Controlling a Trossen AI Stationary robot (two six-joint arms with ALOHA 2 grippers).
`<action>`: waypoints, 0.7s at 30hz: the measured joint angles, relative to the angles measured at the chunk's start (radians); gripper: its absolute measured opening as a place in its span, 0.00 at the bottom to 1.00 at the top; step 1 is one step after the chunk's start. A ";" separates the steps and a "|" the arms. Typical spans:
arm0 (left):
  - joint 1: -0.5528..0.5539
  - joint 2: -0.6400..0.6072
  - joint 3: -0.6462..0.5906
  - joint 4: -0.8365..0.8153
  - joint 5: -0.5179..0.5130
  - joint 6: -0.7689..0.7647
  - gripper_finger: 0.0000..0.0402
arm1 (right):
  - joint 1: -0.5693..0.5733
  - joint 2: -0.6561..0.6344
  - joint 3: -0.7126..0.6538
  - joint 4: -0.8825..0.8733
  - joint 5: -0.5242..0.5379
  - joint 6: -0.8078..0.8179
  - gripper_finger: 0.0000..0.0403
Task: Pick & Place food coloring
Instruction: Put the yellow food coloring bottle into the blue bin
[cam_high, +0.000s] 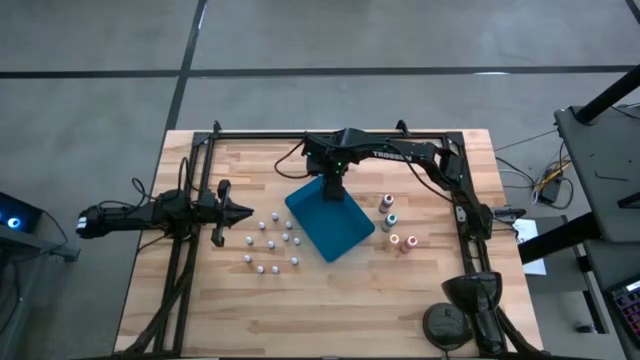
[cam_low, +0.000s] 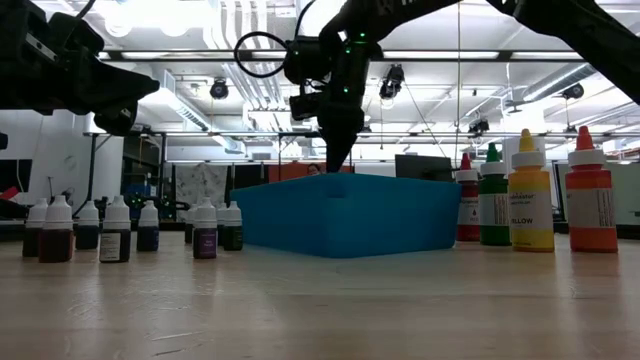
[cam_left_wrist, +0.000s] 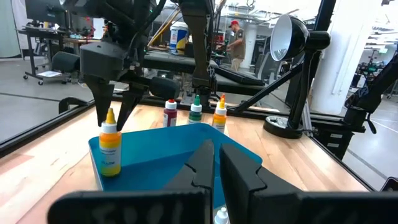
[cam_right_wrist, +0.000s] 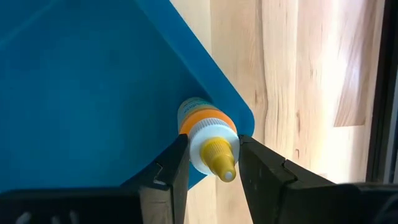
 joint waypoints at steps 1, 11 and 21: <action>0.000 0.000 0.000 0.000 0.000 0.000 0.00 | -0.001 0.000 -0.001 0.000 0.000 0.000 0.27; 0.000 0.000 0.000 0.000 0.000 0.000 0.00 | -0.003 0.000 -0.005 0.005 0.000 -0.003 0.27; 0.000 0.000 0.000 0.000 0.000 0.000 0.00 | -0.003 0.000 -0.005 0.007 0.000 -0.003 0.27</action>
